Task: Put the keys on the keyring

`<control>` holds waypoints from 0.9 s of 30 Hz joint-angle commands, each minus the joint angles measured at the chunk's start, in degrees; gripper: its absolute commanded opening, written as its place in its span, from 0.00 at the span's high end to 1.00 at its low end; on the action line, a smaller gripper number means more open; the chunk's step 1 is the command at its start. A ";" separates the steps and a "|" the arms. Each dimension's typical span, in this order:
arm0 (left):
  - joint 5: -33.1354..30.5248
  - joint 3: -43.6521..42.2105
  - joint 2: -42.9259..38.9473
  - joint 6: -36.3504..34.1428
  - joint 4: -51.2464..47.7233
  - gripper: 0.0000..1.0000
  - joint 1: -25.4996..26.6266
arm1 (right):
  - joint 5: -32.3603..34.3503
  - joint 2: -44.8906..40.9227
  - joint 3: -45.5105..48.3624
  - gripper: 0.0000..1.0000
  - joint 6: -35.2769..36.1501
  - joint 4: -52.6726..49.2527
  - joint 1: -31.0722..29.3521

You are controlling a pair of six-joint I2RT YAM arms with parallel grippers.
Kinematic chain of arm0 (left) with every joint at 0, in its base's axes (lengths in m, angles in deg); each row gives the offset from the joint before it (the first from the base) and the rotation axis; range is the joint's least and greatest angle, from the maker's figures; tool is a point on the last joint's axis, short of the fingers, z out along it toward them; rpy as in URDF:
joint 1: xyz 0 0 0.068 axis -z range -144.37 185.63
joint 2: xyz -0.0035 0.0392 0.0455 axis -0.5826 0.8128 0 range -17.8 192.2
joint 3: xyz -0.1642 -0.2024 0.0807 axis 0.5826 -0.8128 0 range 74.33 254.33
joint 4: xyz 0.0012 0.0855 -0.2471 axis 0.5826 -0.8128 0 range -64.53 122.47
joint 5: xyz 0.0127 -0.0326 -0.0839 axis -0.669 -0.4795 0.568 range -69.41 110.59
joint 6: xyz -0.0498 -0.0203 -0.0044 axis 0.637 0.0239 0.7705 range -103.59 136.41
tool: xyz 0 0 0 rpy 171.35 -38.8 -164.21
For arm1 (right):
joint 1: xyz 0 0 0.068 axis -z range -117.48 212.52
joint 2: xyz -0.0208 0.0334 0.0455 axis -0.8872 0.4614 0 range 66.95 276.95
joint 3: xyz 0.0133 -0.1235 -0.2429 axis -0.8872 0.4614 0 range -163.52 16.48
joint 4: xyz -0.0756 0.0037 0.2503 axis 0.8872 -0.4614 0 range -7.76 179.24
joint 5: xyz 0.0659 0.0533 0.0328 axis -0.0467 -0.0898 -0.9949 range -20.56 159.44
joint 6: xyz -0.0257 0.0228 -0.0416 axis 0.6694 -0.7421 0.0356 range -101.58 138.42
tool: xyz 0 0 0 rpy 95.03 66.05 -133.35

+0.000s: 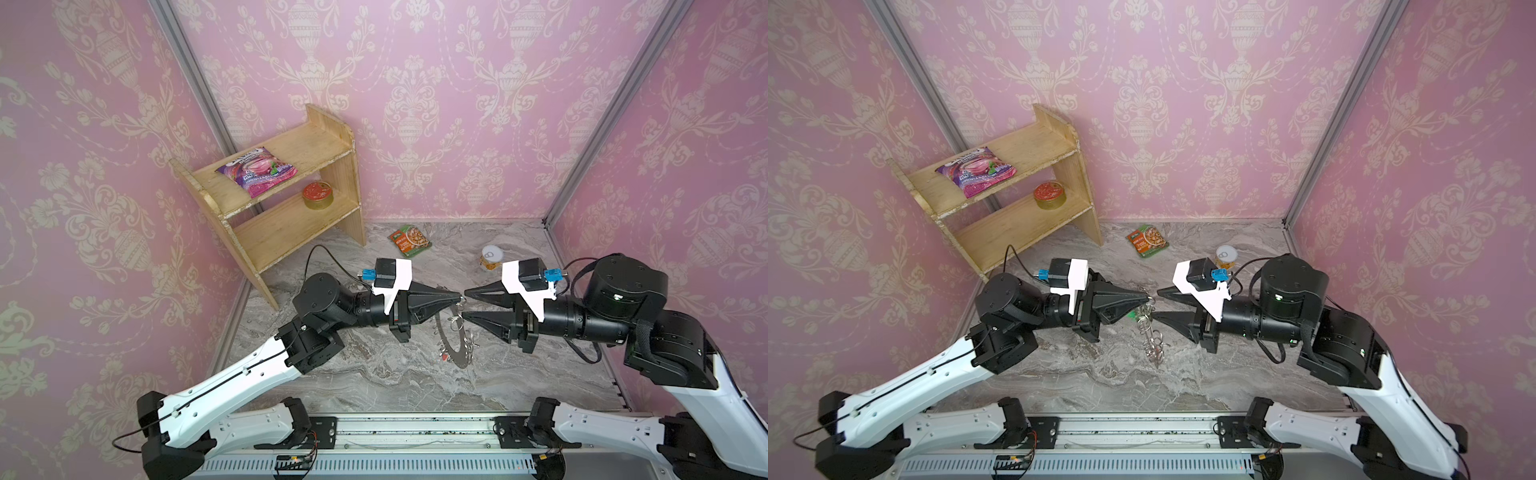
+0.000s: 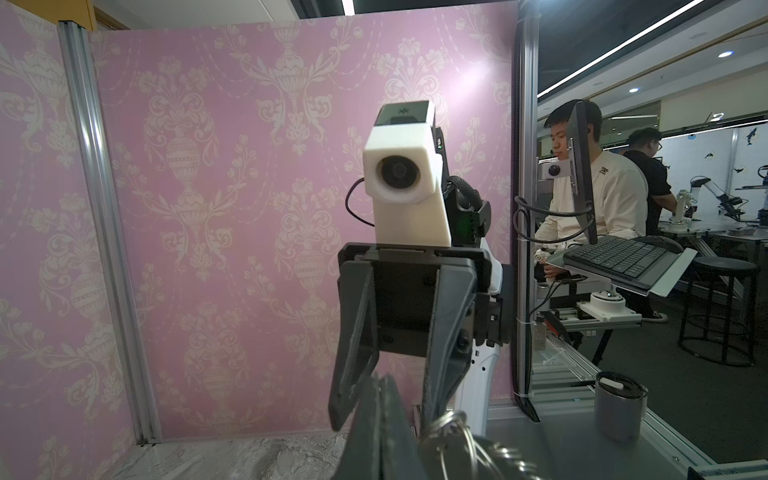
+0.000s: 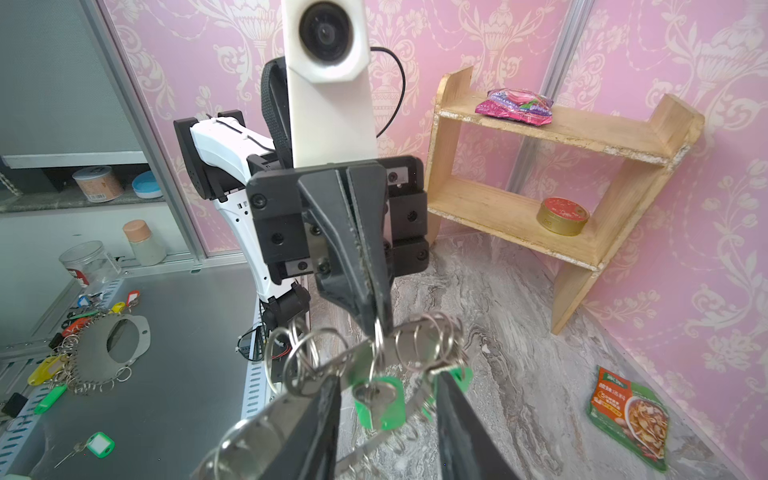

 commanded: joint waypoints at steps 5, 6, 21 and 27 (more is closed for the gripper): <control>0.75 0.57 -0.79 0.47 2.11 1.00 -0.15 | -2.96 0.32 1.54 0.60 -2.39 2.72 -0.06; 0.75 0.53 -0.85 0.43 2.03 1.00 -0.16 | -2.05 -0.02 1.79 0.60 -2.19 2.32 -0.07; 1.01 0.42 -1.04 0.76 2.52 1.00 -0.10 | 0.86 -1.78 0.20 0.66 0.16 0.20 0.02; 1.07 0.68 -1.27 0.78 2.10 1.00 -0.15 | 4.04 -2.33 -0.21 0.67 1.80 -1.13 0.02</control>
